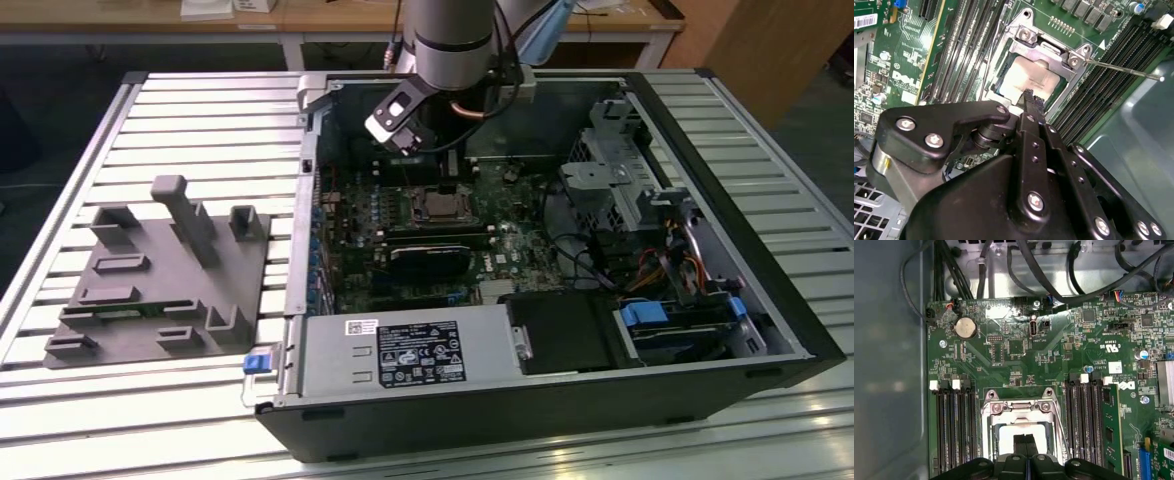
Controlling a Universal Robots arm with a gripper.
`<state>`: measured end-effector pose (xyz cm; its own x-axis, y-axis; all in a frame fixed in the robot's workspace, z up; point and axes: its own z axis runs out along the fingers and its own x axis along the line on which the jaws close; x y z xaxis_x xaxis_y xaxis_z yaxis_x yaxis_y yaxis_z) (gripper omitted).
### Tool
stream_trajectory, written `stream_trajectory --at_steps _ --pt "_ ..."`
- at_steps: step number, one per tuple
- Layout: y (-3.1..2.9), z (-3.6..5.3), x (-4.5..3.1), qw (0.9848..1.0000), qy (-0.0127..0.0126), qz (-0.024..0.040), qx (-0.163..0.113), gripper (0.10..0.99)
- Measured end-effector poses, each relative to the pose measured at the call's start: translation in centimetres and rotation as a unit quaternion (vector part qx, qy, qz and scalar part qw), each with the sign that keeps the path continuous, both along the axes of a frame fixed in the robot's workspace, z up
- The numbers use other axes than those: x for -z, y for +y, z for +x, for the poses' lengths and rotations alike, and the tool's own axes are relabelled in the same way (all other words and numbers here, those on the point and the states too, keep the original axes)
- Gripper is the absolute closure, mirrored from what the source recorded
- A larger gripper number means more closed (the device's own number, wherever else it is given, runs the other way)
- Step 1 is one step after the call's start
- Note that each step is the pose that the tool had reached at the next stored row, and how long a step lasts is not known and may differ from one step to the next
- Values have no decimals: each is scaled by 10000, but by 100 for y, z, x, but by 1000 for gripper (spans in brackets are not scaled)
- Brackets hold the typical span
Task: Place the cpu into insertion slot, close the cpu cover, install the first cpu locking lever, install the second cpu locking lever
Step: 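Close the cpu cover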
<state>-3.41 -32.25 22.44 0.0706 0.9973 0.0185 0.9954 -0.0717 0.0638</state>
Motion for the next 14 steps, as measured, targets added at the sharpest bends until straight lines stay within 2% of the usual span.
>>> stream_trajectory --at_steps 4,8,11,14 --pt "1 0 1 10000 0 0 -69 980" --pt "0 0 1 9993 0 -8 -380 980" --pt "0 0 1 9978 0 -23 -655 980" --pt "0 0 1 9957 1 -38 -920 980"
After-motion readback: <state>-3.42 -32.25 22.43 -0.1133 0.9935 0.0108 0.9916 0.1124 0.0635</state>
